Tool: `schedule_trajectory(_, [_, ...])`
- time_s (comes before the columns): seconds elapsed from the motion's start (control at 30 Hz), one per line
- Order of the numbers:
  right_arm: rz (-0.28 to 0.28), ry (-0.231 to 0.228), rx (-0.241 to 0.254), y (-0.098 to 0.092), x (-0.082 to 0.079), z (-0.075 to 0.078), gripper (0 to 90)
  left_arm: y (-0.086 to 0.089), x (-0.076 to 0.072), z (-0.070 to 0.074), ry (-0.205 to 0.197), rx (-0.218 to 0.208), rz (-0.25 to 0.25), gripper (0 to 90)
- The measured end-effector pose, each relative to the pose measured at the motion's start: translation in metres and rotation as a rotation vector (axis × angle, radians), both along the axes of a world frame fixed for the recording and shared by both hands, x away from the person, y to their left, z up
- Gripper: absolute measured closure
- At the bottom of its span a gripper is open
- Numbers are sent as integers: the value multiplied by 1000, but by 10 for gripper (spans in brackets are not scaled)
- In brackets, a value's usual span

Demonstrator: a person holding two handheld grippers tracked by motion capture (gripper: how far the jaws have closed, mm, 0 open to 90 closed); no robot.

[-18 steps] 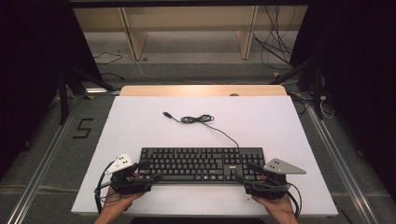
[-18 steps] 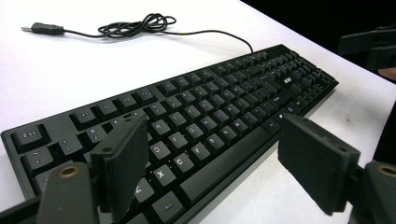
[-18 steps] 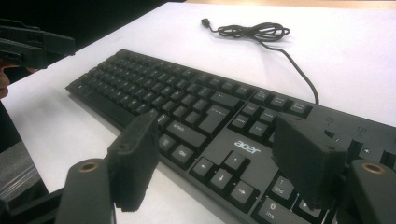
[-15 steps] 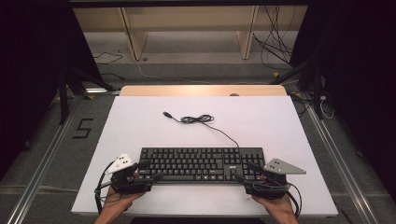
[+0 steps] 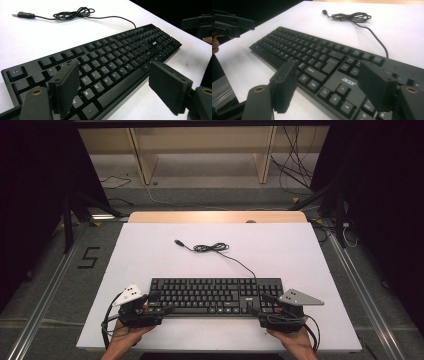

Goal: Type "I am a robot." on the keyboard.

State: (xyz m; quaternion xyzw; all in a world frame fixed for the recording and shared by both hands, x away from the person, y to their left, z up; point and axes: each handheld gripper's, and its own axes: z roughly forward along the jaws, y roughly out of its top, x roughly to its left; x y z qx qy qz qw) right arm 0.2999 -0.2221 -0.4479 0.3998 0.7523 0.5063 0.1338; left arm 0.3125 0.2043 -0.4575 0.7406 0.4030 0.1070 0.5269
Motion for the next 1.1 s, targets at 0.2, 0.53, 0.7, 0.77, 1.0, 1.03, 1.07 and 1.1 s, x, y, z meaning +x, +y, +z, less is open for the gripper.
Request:
schedule_trajectory(0.2, [30,3,-8,17,6,1,330,1,0,0,4,2,4,242])
schedule_trajectory(0.53, [63,8,-15,36,18,5,334,3,1,0,6,3,16,242])
schedule_trajectory(0.7, [80,12,-12,48,25,7,341,4,2,0,6,5,25,242])
schedule_trajectory(0.77, [88,19,-18,54,27,7,344,5,2,0,7,5,28,242])
schedule_trajectory(1.0, [111,32,-35,69,36,7,374,6,3,0,12,7,41,248])
schedule_trajectory(1.03, [111,35,-38,71,38,7,384,6,3,0,12,8,44,251])
schedule_trajectory(1.07, [112,38,-42,73,40,7,400,7,3,-1,13,13,48,255])
schedule_trajectory(1.1, [112,38,-42,73,40,7,400,7,4,-1,16,16,52,255])
